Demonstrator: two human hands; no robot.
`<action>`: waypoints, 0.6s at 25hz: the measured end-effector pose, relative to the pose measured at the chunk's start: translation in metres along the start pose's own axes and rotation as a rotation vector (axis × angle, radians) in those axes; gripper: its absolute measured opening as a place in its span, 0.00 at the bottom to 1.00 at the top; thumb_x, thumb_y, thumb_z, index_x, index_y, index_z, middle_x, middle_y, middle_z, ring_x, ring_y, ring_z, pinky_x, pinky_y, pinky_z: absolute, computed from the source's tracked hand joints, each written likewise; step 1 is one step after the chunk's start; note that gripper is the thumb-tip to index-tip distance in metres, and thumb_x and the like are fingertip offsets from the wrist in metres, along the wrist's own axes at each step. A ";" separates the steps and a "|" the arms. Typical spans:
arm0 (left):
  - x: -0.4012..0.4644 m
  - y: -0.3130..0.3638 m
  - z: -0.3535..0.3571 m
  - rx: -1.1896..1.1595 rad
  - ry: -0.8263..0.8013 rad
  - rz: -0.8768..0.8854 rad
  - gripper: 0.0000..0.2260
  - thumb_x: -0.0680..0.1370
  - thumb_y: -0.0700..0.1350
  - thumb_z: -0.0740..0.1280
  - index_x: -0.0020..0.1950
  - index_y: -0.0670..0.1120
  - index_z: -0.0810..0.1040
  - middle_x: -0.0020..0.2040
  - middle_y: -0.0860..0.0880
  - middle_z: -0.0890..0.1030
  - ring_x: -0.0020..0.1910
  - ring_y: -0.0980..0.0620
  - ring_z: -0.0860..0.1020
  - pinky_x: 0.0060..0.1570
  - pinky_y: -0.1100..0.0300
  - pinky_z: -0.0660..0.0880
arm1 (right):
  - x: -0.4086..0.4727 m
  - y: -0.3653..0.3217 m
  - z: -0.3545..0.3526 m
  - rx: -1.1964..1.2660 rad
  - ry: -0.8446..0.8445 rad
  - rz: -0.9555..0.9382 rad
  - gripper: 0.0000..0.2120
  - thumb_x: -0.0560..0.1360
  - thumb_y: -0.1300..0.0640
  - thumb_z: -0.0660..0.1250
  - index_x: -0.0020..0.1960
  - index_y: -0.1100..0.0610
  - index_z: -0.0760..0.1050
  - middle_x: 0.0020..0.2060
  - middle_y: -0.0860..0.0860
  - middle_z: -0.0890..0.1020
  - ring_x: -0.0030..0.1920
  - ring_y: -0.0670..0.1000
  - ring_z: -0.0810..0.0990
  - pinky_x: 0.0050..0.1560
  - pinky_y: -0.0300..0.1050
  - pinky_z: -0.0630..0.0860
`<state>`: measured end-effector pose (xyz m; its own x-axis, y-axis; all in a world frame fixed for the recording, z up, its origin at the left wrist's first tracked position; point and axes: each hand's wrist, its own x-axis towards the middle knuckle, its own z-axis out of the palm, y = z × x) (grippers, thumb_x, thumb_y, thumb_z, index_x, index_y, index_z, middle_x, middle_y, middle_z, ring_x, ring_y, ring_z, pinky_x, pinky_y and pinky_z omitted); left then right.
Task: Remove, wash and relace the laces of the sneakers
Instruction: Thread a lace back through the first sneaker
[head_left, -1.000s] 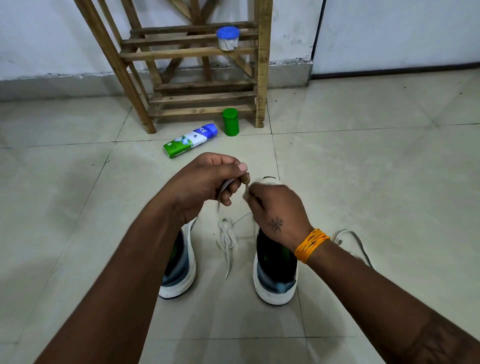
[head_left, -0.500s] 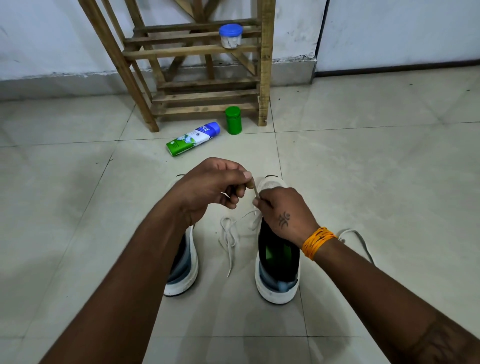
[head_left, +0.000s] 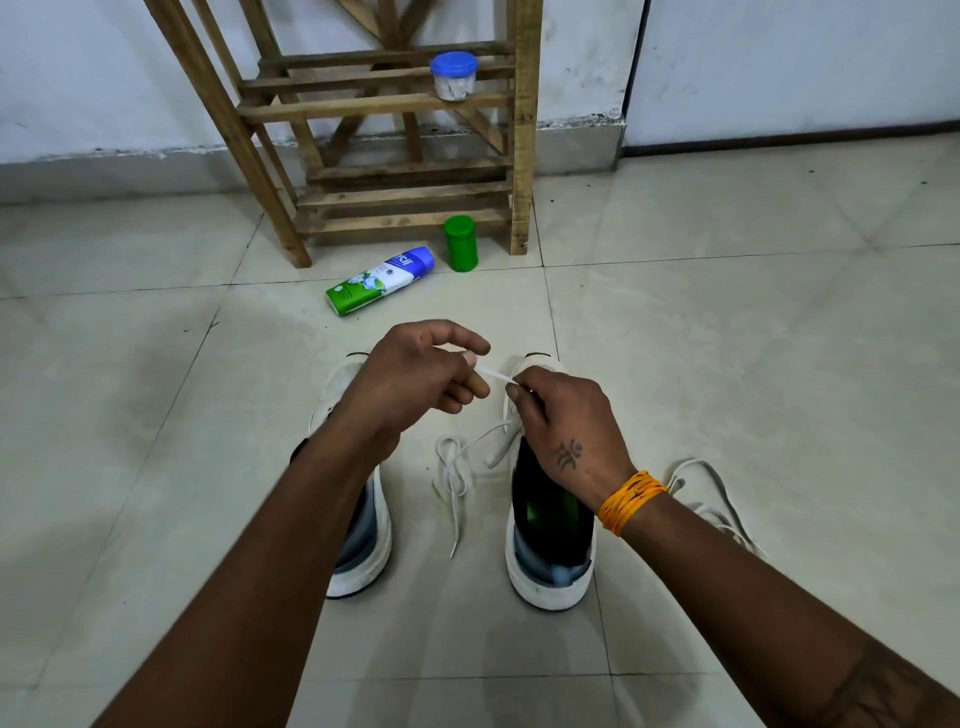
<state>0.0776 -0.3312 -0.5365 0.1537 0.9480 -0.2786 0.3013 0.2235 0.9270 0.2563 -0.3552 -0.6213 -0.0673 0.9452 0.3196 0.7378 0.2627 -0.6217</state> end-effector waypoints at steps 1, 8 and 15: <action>-0.001 0.000 -0.001 -0.059 -0.004 0.022 0.07 0.82 0.36 0.63 0.53 0.40 0.82 0.43 0.41 0.87 0.37 0.49 0.80 0.40 0.58 0.79 | -0.001 0.000 0.000 0.003 -0.011 0.013 0.12 0.82 0.54 0.65 0.39 0.52 0.72 0.29 0.46 0.71 0.33 0.53 0.69 0.34 0.49 0.65; 0.001 -0.006 -0.004 -0.296 -0.061 0.067 0.13 0.80 0.31 0.57 0.56 0.34 0.80 0.52 0.37 0.86 0.47 0.42 0.84 0.52 0.51 0.82 | -0.009 -0.006 0.003 0.059 -0.047 0.060 0.06 0.81 0.53 0.67 0.46 0.53 0.78 0.28 0.44 0.72 0.33 0.46 0.69 0.36 0.47 0.65; -0.004 -0.007 0.000 -0.331 -0.307 0.024 0.17 0.79 0.32 0.53 0.56 0.34 0.80 0.49 0.32 0.85 0.40 0.43 0.82 0.43 0.55 0.81 | 0.000 -0.020 -0.009 0.243 0.070 -0.093 0.08 0.75 0.56 0.61 0.48 0.56 0.79 0.34 0.45 0.74 0.36 0.47 0.72 0.38 0.44 0.69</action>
<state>0.0748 -0.3362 -0.5418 0.4444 0.8537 -0.2715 -0.0149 0.3100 0.9506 0.2477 -0.3617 -0.6026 -0.0746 0.9013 0.4268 0.5476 0.3947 -0.7378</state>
